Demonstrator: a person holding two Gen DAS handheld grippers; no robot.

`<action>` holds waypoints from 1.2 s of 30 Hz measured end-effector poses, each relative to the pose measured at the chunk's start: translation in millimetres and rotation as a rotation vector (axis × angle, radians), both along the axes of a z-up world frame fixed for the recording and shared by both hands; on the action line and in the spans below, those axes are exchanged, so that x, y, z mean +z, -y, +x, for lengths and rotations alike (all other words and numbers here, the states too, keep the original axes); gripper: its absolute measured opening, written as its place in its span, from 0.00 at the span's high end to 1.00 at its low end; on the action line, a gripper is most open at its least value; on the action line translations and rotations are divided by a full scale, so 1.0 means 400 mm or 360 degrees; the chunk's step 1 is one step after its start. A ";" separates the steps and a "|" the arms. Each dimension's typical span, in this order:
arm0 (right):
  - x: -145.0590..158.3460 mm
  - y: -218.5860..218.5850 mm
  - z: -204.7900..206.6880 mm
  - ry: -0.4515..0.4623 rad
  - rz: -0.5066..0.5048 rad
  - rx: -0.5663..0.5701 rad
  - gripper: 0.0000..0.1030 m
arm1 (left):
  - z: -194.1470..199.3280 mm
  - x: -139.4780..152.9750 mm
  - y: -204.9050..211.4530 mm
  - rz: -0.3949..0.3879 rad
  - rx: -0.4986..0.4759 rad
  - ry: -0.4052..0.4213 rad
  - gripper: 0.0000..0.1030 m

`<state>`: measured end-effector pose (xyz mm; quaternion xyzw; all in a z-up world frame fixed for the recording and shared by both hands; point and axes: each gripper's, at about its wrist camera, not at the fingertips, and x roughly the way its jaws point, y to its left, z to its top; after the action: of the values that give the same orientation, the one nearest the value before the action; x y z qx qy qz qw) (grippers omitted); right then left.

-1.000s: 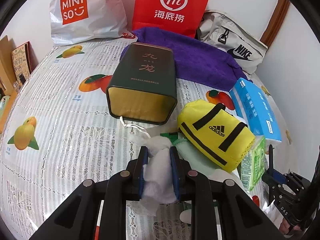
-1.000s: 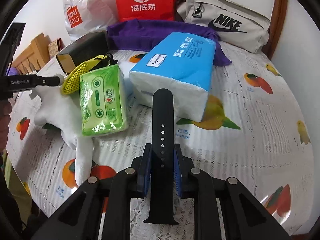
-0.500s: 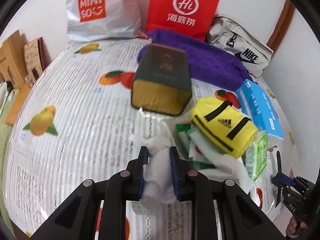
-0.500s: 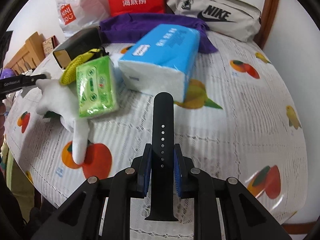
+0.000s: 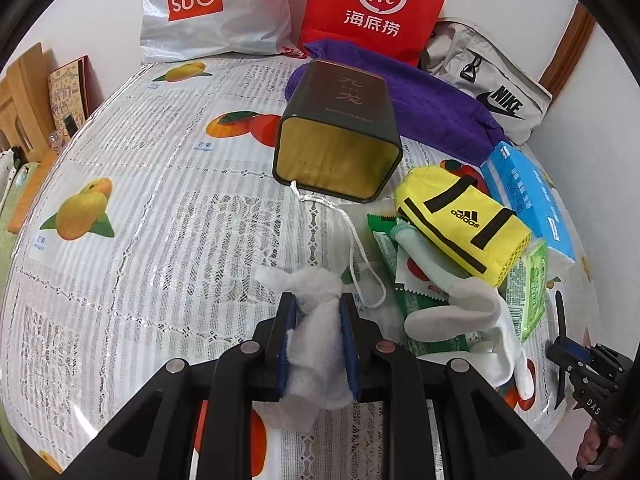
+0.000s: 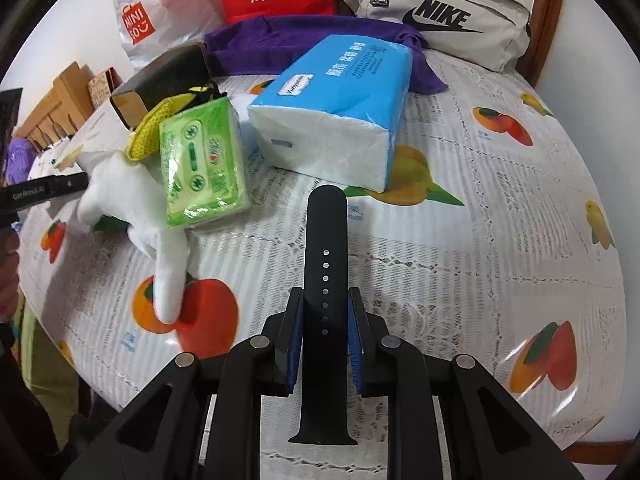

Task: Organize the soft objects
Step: 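Carry the white cloth and black strap over the purple towel with both tools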

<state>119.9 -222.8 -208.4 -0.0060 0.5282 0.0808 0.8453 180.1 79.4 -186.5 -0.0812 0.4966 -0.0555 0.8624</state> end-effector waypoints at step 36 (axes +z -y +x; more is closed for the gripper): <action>0.310 0.020 0.325 0.0305 0.0107 0.0025 0.80 | 0.308 0.271 0.036 -0.0015 -0.0098 0.0188 0.80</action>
<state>249.9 -230.9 -84.4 0.0105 0.4418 0.1042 0.8910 303.2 64.9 -78.1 -0.0666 0.4469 -0.0890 0.8876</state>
